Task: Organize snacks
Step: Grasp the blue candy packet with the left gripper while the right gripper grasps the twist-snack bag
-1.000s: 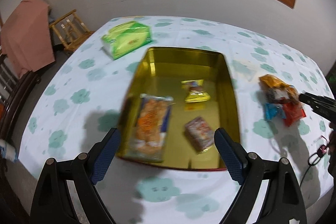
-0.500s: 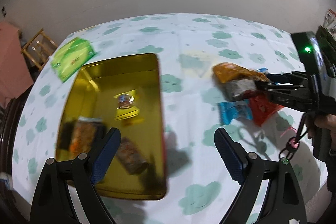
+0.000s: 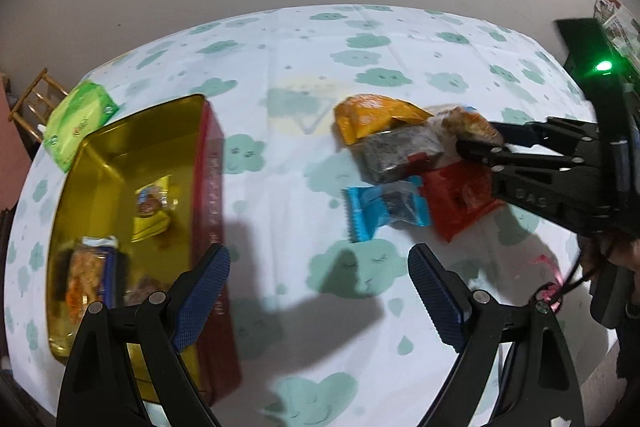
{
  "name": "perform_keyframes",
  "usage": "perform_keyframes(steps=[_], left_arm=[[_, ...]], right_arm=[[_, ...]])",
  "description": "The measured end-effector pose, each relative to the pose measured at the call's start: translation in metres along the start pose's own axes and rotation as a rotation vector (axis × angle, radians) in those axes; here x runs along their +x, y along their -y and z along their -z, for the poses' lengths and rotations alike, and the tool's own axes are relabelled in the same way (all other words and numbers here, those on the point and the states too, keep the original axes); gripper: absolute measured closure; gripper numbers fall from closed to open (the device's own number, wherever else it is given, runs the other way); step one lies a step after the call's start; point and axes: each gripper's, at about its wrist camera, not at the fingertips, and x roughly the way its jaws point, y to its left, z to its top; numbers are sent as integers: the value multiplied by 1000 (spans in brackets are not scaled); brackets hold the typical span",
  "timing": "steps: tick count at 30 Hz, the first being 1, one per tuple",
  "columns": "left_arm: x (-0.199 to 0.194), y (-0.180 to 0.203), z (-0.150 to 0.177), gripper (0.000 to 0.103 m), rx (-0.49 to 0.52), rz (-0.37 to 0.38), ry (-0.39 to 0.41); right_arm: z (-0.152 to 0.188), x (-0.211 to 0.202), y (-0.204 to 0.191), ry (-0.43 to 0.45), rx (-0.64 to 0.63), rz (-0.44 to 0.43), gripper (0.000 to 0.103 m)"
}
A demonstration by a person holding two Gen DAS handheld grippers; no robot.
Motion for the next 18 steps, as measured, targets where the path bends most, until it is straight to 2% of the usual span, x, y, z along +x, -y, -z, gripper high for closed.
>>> perform_keyframes(steps=[6,11,18], left_arm=[[13,12,-7,14,-5,31,20],[26,21,-15,14,-4,39,31],[45,28,-24,31,3,29,8]], right_arm=[[20,-32,27,83,85,48,63],[45,-44,62,109,182,104,63],[77,-36,104,92,301,160,63]])
